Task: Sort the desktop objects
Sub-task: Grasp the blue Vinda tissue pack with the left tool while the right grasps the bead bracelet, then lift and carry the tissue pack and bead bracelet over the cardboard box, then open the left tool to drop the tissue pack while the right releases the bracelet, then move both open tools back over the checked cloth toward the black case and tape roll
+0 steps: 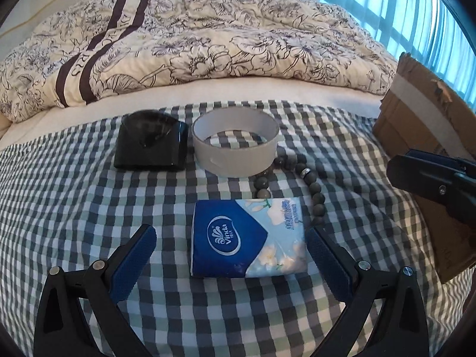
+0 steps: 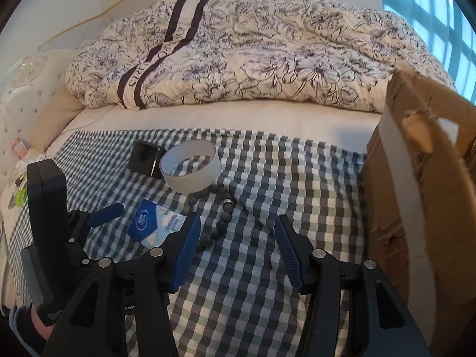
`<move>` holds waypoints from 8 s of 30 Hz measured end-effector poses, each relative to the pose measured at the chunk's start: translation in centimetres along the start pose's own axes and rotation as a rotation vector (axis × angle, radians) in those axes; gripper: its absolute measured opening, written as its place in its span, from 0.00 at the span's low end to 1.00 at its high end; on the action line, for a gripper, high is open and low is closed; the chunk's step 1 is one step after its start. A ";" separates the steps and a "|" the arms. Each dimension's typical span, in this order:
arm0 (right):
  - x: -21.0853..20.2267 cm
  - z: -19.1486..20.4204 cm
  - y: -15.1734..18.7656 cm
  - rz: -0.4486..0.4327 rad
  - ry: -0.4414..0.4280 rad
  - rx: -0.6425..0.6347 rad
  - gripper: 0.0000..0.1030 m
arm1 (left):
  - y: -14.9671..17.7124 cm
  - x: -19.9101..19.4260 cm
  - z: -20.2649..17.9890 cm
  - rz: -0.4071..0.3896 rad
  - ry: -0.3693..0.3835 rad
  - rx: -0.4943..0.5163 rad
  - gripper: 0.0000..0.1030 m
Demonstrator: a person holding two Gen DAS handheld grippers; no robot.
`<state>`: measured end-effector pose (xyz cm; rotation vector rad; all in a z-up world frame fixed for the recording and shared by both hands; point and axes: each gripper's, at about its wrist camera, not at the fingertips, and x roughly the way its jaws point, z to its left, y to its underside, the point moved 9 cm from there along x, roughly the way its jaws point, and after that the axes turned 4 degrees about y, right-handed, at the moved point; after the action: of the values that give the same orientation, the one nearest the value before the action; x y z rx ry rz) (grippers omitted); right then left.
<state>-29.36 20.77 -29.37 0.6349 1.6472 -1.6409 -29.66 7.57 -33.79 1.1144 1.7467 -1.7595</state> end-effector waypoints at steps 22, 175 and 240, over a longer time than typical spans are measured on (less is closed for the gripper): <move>6.9 2.4 1.6 0.104 -0.065 0.004 0.29 | 0.1 -0.2 2.7 -0.027 0.017 -0.091 0.73; -29.5 -19.2 0.3 -0.365 0.184 0.167 0.11 | -9.5 -22.0 -28.0 -0.323 0.268 0.195 0.73; -29.6 -18.5 -1.0 -0.374 0.239 0.163 0.36 | -10.1 -21.5 -27.0 -0.271 0.247 0.193 0.86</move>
<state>-14.33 43.14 -7.16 0.6522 1.9044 -2.0488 -18.15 29.68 -7.92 1.2702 1.9848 -2.0628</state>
